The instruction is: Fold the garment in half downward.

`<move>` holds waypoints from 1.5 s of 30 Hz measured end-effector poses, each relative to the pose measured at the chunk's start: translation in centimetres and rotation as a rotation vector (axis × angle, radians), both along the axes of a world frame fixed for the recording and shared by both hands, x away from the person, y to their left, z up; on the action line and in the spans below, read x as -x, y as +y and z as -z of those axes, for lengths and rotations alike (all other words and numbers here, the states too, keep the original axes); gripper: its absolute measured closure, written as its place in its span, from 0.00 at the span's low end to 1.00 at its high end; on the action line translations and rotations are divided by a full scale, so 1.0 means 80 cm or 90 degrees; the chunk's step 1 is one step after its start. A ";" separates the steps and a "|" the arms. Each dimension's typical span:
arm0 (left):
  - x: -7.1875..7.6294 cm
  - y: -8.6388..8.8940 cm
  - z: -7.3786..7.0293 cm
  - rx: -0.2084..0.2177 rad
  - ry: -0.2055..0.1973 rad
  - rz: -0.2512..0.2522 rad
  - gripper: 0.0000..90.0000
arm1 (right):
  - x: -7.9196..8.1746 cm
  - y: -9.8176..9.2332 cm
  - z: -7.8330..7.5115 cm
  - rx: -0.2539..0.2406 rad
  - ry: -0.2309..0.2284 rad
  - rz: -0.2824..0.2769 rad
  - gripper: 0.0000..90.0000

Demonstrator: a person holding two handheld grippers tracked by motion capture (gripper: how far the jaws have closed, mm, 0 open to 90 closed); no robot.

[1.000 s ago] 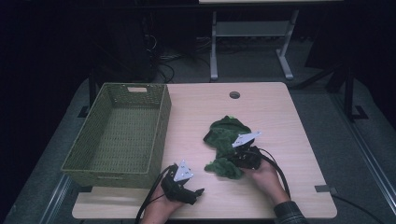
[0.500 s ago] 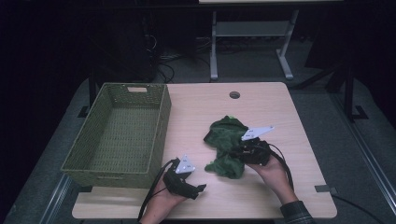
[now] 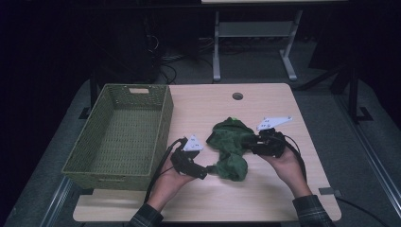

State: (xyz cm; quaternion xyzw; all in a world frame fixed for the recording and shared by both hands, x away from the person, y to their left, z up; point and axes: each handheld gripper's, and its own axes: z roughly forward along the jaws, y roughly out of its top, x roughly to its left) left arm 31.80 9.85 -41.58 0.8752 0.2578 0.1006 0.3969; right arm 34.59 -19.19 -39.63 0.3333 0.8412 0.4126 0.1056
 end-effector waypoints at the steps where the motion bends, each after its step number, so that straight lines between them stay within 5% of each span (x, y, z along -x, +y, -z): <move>1: -0.004 -0.001 -0.003 0.005 -0.003 0.003 0.20 | -0.003 -0.002 -0.002 -0.001 0.003 0.004 0.74; 10: -0.046 -0.015 -0.017 0.008 -0.011 0.026 0.31 | -0.031 -0.017 -0.008 -0.018 -0.002 0.024 0.72; 23: -0.126 -0.033 -0.015 0.013 -0.006 -0.009 0.49 | -0.088 -0.028 0.008 -0.009 0.028 0.062 0.72; 32: -0.175 -0.050 0.013 -0.016 0.024 -0.018 0.56 | -0.117 -0.035 0.048 -0.005 0.080 0.088 0.70; 45: -0.204 -0.061 0.051 -0.045 0.072 -0.024 0.60 | -0.135 -0.030 0.083 0.016 0.108 0.087 0.70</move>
